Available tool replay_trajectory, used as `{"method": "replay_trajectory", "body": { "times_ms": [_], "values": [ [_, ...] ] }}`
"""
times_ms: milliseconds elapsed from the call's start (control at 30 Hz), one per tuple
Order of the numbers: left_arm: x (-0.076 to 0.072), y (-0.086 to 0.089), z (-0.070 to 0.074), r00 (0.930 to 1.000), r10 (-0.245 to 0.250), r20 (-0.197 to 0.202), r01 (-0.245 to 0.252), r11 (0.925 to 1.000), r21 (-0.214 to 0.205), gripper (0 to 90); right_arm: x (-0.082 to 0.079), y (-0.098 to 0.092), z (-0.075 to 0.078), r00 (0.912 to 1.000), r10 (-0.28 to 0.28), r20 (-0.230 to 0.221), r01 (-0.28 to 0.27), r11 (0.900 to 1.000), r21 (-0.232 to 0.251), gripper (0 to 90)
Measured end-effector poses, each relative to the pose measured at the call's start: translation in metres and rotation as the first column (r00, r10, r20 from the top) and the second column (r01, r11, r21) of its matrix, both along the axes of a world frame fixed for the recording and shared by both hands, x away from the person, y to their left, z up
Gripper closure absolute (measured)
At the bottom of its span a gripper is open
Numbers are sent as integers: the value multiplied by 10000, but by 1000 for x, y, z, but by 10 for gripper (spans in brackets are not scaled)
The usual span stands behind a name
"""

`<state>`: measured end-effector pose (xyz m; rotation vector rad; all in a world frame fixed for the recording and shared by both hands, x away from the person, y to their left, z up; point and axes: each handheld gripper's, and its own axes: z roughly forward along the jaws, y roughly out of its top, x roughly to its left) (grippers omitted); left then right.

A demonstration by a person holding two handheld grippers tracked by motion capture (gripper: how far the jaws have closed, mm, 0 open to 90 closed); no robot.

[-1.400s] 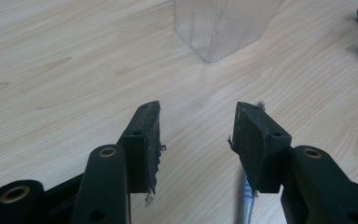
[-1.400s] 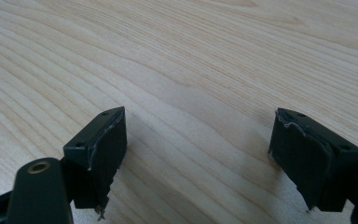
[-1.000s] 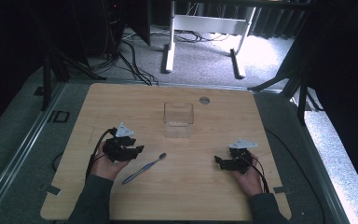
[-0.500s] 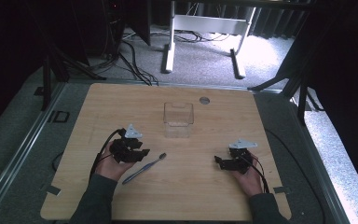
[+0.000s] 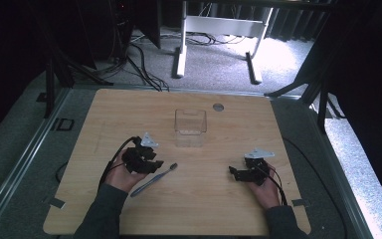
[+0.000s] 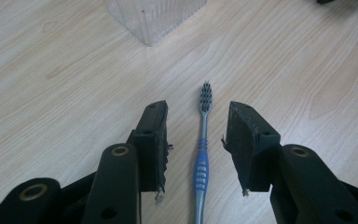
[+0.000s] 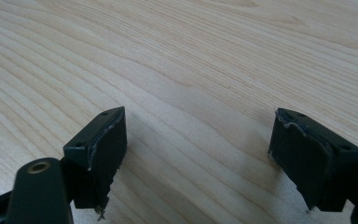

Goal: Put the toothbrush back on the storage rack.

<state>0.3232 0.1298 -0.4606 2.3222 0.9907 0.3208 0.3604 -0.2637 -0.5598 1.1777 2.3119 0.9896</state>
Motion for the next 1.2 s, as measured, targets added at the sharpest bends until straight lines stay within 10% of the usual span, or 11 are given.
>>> {"method": "replay_trajectory", "body": {
  "times_ms": [1200],
  "values": [
    [20,-23,-7,9909,-643,-1183,785,9897,1193,624,2,1,0,10000,-19,-9,19,10000,10,186]
  ]
}}
